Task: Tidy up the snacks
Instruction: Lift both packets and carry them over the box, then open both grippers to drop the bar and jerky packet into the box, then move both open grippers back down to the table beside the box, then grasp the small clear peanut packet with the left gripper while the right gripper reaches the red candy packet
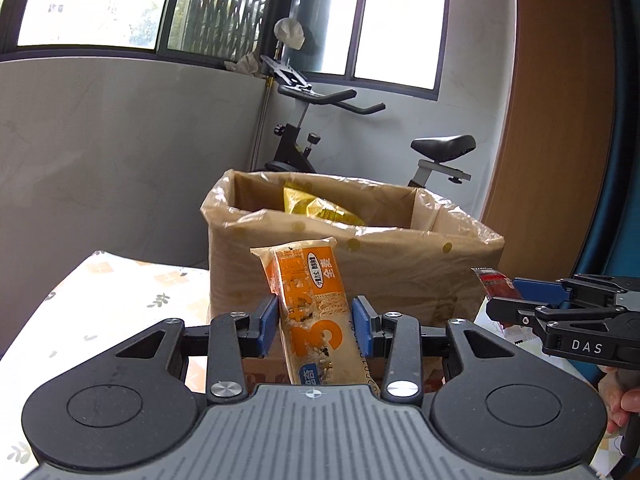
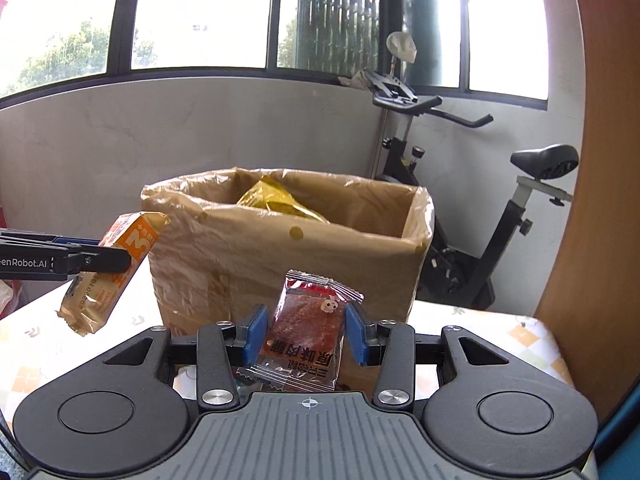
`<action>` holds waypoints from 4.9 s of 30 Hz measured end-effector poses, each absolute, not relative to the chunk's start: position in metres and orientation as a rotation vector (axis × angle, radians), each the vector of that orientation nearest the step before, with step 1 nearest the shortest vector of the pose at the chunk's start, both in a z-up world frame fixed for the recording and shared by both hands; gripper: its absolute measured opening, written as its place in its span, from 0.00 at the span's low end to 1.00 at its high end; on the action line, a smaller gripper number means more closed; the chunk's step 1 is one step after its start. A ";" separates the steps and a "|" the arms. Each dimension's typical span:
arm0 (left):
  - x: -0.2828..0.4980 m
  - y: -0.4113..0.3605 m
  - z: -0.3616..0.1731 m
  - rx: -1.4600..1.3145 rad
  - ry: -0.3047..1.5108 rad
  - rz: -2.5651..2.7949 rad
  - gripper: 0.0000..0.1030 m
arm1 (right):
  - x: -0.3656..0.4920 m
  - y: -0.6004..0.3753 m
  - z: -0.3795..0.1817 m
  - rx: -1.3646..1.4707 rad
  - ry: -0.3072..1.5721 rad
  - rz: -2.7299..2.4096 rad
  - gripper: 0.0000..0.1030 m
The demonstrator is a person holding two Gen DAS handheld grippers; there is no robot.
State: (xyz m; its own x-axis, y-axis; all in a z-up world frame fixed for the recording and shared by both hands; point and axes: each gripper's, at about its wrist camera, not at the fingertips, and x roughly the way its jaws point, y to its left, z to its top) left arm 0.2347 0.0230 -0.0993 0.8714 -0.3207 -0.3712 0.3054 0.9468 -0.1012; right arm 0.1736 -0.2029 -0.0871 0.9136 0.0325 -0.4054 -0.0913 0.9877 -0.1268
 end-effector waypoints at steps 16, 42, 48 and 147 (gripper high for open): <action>0.302 -0.018 -0.042 0.001 0.305 -0.391 0.41 | 0.241 -0.218 -0.037 -0.216 0.314 0.052 0.38; 0.367 -0.010 -0.055 0.129 0.423 -0.262 0.40 | 0.324 -0.220 -0.076 -0.178 0.468 -0.018 0.40; 0.365 -0.016 -0.054 0.129 0.404 -0.278 0.65 | 0.321 -0.219 -0.076 -0.179 0.475 -0.020 0.45; 0.221 0.007 -0.241 0.025 0.794 -0.334 0.30 | 0.170 -0.210 -0.240 0.073 0.609 -0.036 0.91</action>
